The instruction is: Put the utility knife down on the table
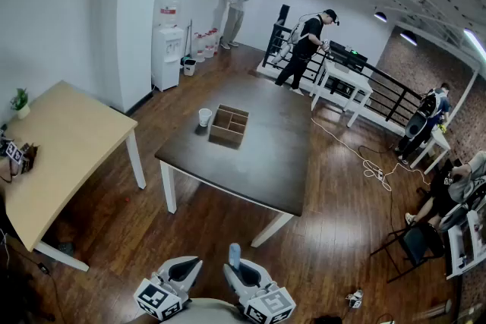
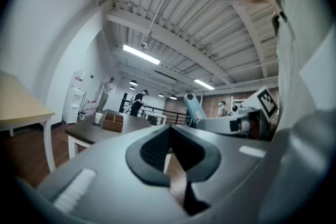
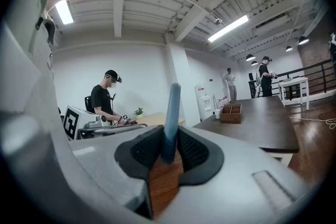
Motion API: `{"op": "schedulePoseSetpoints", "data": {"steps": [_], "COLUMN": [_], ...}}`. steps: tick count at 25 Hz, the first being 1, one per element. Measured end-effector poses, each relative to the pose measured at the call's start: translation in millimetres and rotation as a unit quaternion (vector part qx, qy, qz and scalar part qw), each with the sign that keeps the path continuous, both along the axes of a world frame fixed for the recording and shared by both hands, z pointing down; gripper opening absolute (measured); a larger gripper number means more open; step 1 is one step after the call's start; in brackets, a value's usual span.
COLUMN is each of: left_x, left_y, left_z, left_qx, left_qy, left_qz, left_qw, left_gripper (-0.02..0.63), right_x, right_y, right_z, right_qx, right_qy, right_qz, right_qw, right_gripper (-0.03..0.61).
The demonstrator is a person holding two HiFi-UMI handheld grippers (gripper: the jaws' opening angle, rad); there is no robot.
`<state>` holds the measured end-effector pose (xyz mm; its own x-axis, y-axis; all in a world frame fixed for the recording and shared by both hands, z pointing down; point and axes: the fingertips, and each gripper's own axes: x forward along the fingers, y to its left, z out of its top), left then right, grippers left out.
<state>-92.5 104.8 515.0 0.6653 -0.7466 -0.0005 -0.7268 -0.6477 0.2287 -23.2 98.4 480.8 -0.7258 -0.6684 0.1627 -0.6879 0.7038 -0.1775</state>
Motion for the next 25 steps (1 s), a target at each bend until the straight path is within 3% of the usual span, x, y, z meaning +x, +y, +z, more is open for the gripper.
{"op": "schedulePoseSetpoints", "data": {"steps": [10,14,17,25], "left_x": [-86.4,-93.7,-102.1,-102.1], "left_y": [-44.4,-56.5,-70.8,-124.2], "left_z": [-3.3,-3.6,15.0,1.8], "left_qx": [-0.013,-0.017,-0.016,-0.019], "left_qy": [0.032,0.042,0.029,0.015], "left_qz": [-0.032,-0.032,-0.032,-0.044], "left_qw": [0.9989,0.9985,0.9990,0.9987], "left_gripper": [0.002,0.002,0.002,0.002], "right_x": [-79.6,-88.7,-92.7,-89.7], "right_y": [-52.8,-69.3,-84.7,-136.3], "right_z": [9.2,15.3,18.1,24.7], "right_qx": [-0.015,-0.018,-0.018,-0.028], "right_qy": [0.014,0.025,0.027,0.006], "right_qz": [-0.004,-0.003,-0.001,0.000], "right_qw": [1.000,1.000,0.999,1.000], "right_gripper": [0.084,0.084,0.084,0.084]}}
